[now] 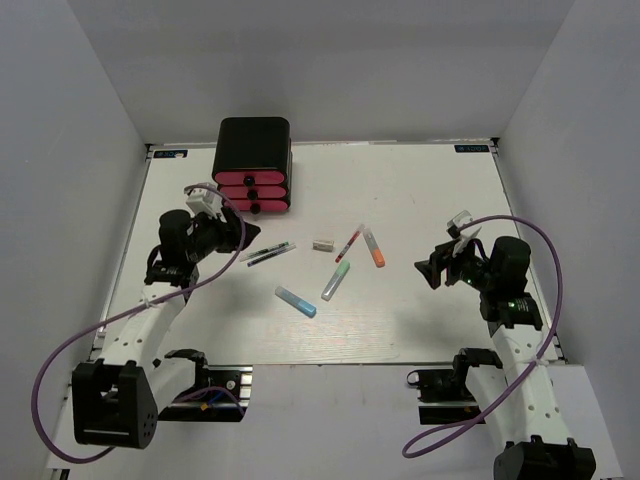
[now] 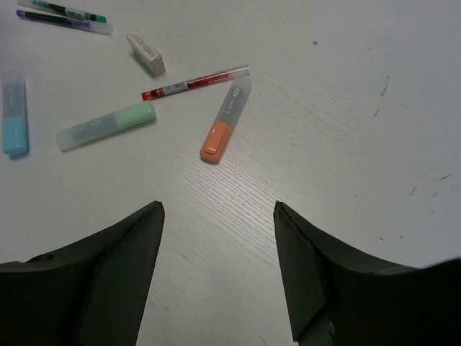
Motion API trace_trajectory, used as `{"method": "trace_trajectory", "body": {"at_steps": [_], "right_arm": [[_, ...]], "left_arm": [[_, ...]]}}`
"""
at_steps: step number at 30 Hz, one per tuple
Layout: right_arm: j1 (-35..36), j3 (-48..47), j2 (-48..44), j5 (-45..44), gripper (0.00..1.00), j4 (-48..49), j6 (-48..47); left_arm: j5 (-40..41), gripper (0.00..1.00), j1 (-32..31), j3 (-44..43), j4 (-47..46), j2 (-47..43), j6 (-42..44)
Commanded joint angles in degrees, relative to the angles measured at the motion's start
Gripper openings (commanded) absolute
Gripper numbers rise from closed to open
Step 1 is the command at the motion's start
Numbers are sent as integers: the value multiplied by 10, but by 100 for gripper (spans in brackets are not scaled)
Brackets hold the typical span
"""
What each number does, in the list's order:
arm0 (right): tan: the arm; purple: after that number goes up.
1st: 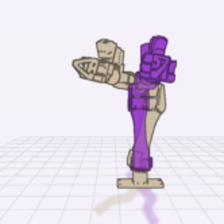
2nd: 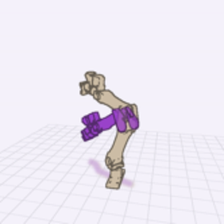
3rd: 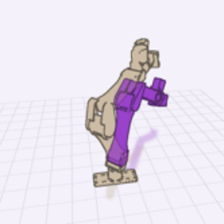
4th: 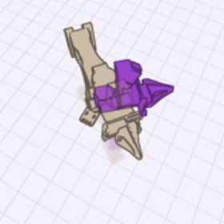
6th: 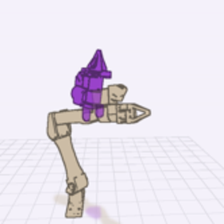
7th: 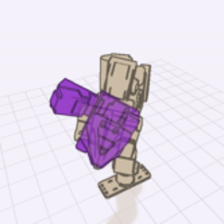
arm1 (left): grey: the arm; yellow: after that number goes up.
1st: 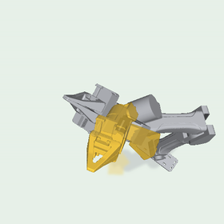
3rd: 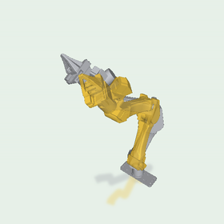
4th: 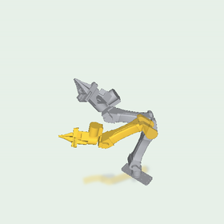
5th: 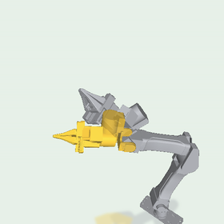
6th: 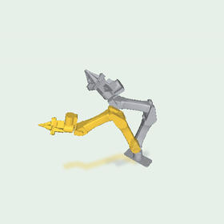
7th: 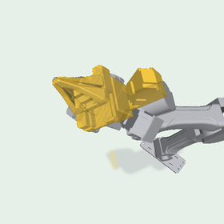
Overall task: Sort the stationery into containers
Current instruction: Open the drawer in the storage box.
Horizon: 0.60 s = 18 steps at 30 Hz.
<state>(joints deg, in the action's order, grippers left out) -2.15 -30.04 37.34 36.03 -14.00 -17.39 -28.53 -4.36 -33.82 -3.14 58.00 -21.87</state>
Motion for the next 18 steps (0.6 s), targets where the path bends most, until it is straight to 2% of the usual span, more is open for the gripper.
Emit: {"method": "trace_trajectory", "body": {"at_steps": [1,2,3,6,15,18], "right_arm": [[0,9,-10,15,66,13,-4],[0,10,-10,17,61,13,0],[0,11,-12,18,48,18,0],[1,12,-15,15,29,21,6],[2,16,-24,5,36,29,16],[3,17,-24,4,37,28,17]], "left_arm": [[37,73,-2,-34,-4,18,0],[43,75,-2,-50,-4,25,0],[48,75,-2,-56,-4,33,0],[68,75,-2,-91,-10,78,0],[120,75,-2,-203,24,210,12],[127,75,-2,-215,30,233,18]]}}
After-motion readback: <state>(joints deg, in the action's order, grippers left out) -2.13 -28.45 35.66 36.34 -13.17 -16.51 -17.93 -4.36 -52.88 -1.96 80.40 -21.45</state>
